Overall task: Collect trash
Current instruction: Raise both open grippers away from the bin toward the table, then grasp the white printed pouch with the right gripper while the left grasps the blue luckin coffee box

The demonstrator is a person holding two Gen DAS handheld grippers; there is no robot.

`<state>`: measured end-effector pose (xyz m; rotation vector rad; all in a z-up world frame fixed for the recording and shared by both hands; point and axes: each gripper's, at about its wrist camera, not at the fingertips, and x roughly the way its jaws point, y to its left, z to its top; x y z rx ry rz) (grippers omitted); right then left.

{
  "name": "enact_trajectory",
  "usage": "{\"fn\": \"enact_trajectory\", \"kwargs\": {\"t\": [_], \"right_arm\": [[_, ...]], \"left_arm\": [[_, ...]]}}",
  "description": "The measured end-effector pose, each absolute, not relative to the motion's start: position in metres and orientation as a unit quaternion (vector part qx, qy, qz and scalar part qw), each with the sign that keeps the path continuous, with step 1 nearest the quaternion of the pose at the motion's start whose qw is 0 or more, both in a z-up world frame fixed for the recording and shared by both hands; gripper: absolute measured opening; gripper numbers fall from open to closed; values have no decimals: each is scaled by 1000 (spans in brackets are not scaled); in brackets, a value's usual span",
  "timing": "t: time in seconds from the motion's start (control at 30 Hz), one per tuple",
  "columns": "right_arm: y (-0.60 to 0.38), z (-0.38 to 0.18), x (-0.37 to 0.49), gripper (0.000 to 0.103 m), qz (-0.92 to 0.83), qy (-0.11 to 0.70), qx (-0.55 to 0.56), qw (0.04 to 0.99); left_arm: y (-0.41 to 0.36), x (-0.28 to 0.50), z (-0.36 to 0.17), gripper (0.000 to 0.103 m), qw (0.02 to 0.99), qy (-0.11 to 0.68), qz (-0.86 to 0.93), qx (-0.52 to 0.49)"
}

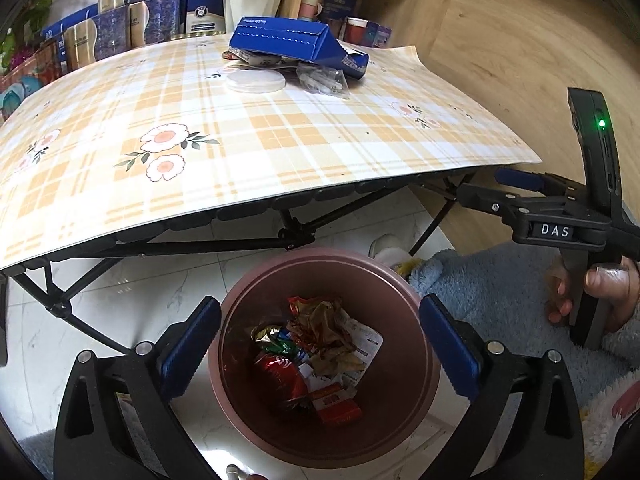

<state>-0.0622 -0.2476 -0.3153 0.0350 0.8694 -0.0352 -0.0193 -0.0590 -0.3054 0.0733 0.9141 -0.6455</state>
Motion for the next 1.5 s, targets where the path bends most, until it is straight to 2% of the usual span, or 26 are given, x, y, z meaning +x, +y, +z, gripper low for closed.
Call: {"fn": "enact_trajectory", "kwargs": {"t": [0.37,0.7,0.8,1.07,1.3,1.5], "right_arm": [[-248,-314,-60,97,-10,422,21,906],[-279,-291,-35,97,13,406,99,908],[-287,-271,-9,97,13,404,87,910],[-271,-228,103,97,14,388,-37,921],[-240,-242,185,97,47,418,-83,903],[-236,-262,215,96,59,448,-48,891]], "left_arm": [[-34,-9,-290,97,869,417,-264,-21],[1,34,-245,97,882,411,-214,-80],[4,52,-231,97,881,410,-216,-94],[-1,107,-202,97,876,424,-190,-129],[4,131,-199,97,862,434,-178,-191],[-3,145,-205,97,849,446,-193,-207]]}}
